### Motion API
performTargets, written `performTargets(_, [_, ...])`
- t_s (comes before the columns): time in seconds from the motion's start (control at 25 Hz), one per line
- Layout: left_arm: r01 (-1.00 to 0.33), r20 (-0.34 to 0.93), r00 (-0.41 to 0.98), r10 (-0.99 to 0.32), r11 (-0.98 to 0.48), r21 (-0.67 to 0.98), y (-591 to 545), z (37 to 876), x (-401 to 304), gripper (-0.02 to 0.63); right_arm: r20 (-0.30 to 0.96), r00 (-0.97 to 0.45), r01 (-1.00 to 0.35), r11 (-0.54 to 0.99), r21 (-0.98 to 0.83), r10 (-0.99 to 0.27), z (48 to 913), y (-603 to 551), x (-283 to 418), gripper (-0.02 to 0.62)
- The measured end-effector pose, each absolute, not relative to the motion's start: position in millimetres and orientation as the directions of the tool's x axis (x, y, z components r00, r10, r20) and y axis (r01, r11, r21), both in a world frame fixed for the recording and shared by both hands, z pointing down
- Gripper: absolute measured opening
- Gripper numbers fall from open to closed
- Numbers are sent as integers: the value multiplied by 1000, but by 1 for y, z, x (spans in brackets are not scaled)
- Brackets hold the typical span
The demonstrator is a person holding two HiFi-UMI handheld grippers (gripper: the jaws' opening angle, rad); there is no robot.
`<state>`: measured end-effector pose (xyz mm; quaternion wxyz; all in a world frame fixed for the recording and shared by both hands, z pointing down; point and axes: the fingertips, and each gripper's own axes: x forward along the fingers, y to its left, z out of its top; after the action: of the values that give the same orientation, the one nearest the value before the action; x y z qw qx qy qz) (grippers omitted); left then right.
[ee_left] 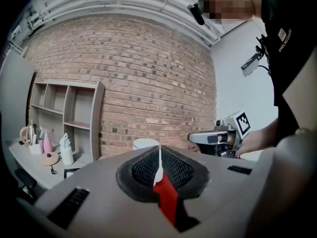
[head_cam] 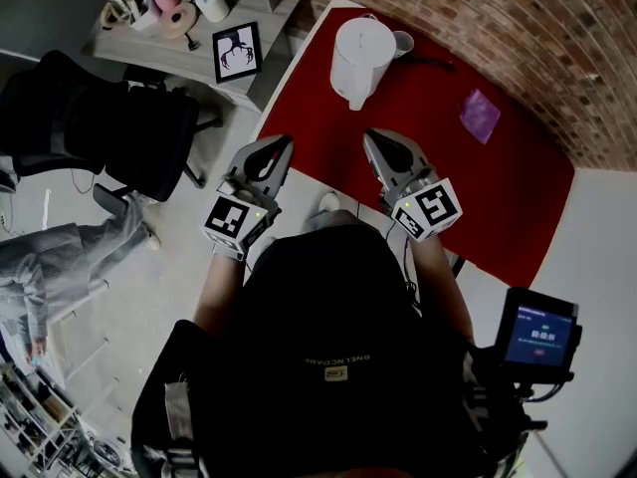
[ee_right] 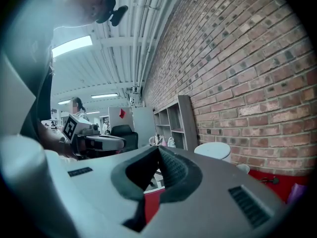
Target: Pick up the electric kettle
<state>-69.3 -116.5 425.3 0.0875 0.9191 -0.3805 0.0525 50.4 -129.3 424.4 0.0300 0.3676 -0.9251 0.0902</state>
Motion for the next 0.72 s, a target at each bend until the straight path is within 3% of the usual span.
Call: performTargets(0.72, [-667,194,742,-642,-735,120,-152,437,-23,6,132,-675,-737,653,-174,-726,436,-153,105,2])
